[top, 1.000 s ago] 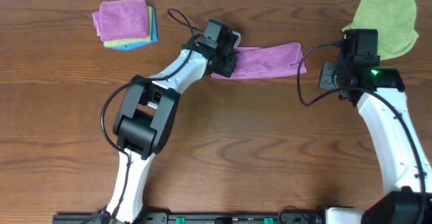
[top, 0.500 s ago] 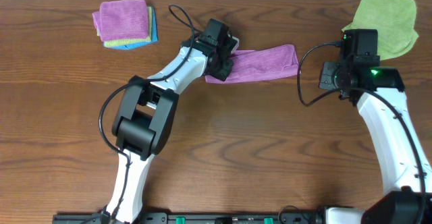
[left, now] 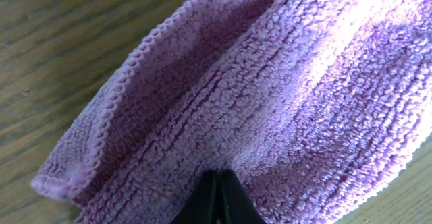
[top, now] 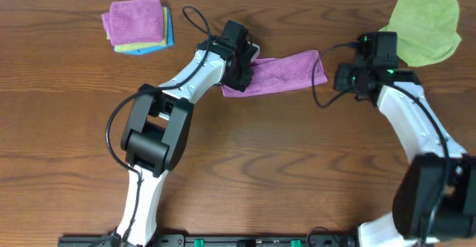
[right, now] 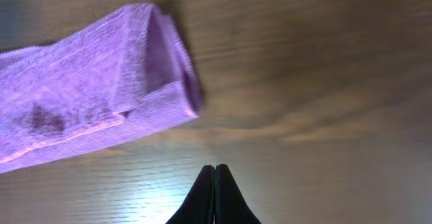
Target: Fold the cloth
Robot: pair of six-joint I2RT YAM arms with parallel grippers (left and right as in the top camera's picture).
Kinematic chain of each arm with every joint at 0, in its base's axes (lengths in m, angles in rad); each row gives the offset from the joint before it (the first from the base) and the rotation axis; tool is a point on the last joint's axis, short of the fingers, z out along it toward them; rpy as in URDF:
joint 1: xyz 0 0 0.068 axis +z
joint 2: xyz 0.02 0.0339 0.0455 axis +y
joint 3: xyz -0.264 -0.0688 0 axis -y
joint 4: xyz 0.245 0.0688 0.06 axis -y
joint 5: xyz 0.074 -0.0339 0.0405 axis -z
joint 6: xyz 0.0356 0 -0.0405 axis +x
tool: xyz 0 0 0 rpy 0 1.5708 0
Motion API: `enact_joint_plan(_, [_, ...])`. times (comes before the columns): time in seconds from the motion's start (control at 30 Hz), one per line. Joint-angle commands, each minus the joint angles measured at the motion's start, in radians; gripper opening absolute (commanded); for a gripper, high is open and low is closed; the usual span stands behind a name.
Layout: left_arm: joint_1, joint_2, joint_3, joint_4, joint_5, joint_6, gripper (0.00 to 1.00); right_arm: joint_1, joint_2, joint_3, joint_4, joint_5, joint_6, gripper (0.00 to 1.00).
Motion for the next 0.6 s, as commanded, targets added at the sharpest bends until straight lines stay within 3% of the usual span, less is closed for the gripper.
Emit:
enact_joint_plan(0.0, [-0.022, -0.004, -0.016, -0.03, 0.023, 0.014, 0.06, -0.016, 0.067, -0.006, 0.048, -0.174, -0.013, 0.13])
enact_joint_plan(0.03, [-0.028, -0.004, -0.016, -0.034, 0.023, 0.013, 0.06, -0.022, 0.085, -0.006, 0.069, -0.212, -0.005, 0.24])
enact_joint_plan(0.07, [-0.035, -0.004, -0.015, -0.038, 0.023, 0.013, 0.05, -0.031, 0.103, -0.005, 0.098, -0.249, 0.009, 0.43])
enact_joint_plan(0.17, [-0.055, -0.004, -0.016, -0.049, 0.023, 0.002, 0.06, -0.074, 0.127, -0.005, 0.191, -0.373, 0.051, 0.53])
enact_joint_plan(0.33, [-0.085, -0.004, -0.015, -0.062, 0.022, -0.002, 0.06, -0.171, 0.129, -0.005, 0.305, -0.485, 0.077, 0.59])
enact_joint_plan(0.57, [-0.097, -0.004, -0.015, -0.077, 0.022, -0.002, 0.06, -0.202, 0.166, -0.005, 0.287, -0.496, 0.053, 0.59])
